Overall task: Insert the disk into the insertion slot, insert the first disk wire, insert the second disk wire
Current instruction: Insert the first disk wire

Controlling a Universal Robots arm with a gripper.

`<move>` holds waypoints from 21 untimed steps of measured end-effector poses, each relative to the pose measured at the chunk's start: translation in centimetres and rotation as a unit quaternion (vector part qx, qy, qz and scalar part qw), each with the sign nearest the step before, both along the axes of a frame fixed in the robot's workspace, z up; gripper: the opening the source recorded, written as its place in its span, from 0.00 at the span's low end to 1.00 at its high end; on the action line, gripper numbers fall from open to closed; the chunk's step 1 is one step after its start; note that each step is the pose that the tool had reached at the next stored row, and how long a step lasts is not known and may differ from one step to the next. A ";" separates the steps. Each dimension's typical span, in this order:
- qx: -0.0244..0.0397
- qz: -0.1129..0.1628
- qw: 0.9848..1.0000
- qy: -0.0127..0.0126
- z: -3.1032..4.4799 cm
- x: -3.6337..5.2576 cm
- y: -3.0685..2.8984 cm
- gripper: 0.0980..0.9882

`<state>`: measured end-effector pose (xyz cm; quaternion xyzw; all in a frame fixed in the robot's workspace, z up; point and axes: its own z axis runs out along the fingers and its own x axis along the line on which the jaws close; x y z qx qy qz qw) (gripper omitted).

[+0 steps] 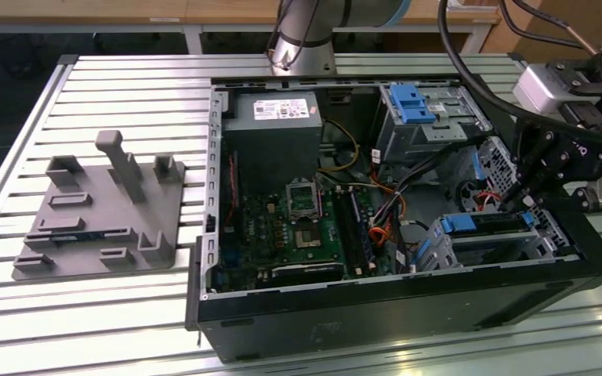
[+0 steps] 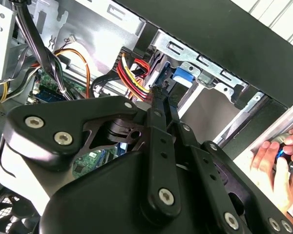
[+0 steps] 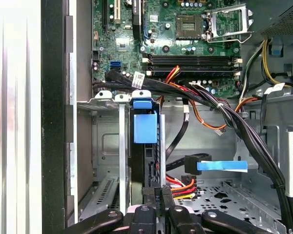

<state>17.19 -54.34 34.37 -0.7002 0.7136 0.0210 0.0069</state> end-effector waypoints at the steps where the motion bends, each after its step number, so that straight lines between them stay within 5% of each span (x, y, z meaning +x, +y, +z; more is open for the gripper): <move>1: 0.000 0.000 1.000 0.000 -0.01 0.00 0.00 0.08; 21: 0.000 0.000 1.000 0.000 -0.64 0.02 -0.20 0.08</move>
